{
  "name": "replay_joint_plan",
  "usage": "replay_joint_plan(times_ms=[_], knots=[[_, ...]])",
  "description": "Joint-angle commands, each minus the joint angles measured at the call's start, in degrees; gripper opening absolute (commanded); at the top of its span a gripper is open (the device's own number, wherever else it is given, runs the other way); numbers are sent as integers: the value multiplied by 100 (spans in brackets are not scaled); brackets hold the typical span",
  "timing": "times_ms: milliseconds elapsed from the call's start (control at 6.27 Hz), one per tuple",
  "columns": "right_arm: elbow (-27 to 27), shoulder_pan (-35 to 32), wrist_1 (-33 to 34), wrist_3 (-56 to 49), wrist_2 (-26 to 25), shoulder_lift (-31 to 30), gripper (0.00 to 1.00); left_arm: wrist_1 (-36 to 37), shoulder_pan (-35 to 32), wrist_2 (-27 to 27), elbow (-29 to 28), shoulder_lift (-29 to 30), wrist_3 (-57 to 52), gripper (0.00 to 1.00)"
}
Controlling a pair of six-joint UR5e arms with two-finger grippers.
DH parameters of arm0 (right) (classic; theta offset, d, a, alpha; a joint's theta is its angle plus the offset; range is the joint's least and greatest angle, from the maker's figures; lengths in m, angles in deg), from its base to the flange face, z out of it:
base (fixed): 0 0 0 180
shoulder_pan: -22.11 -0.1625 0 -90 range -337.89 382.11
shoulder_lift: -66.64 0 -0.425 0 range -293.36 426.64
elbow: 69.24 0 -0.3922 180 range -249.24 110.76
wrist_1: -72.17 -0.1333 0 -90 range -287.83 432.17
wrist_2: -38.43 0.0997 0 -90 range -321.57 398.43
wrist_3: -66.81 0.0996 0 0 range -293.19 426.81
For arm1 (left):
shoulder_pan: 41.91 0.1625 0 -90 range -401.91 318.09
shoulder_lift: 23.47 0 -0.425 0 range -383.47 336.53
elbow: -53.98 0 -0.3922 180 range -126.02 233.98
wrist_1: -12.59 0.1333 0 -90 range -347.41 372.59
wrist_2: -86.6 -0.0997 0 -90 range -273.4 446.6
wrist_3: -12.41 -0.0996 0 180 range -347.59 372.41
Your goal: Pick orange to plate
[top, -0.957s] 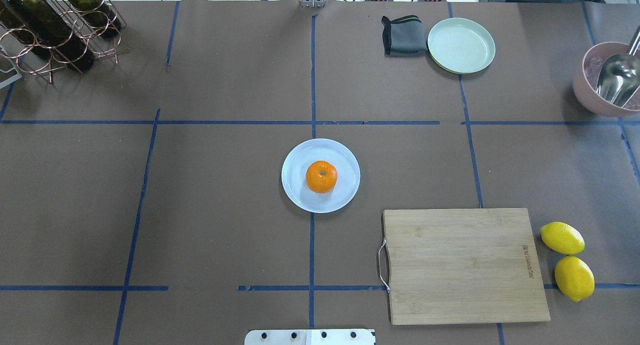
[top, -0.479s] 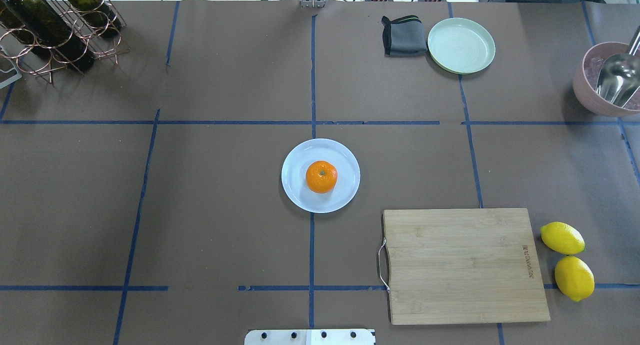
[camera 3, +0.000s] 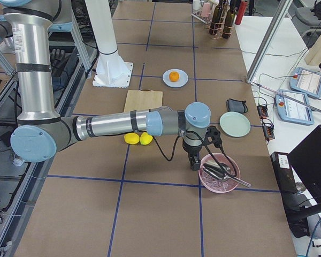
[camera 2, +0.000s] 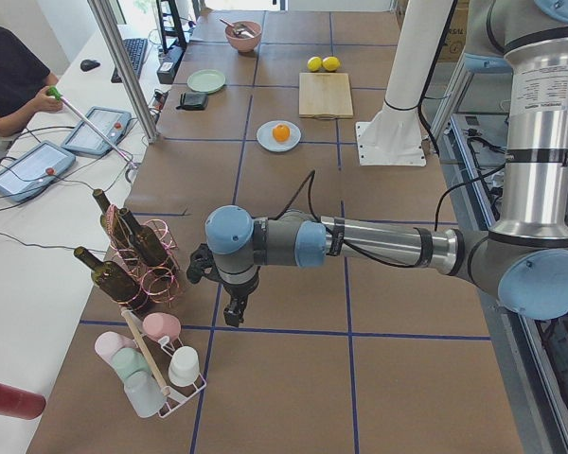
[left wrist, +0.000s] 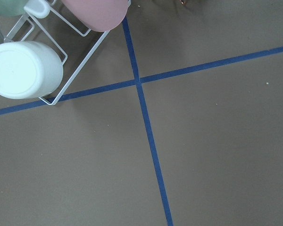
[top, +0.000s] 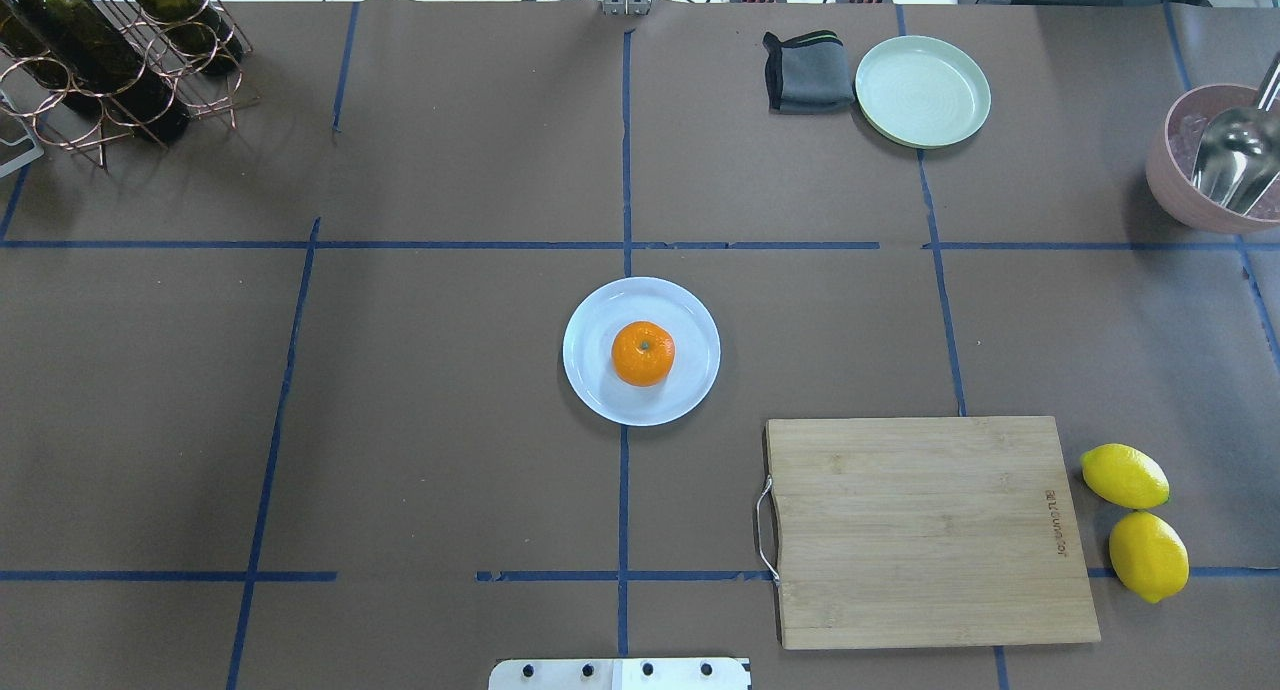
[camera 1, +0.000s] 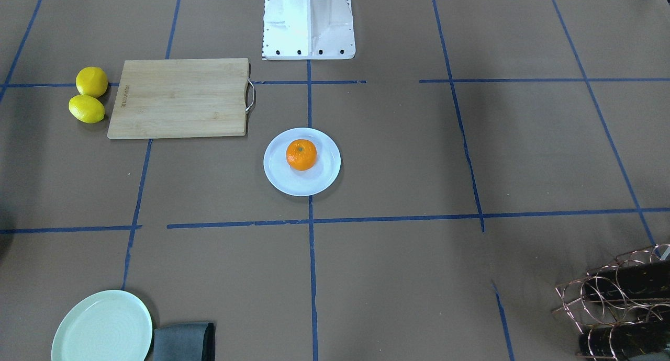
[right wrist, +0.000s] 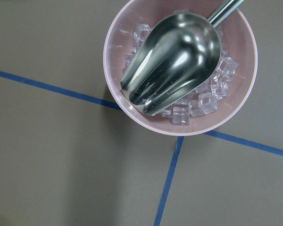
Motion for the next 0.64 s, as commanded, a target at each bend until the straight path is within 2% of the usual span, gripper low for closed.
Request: replay_joint_plan(times_ms=[0,479], knots=[[-151,42,-18,18,4,66,100,-225,53,0,-156,170,-6,100],[-231,138,0,351,22,303,100,-251,88,-35,-295,249,-6,100]])
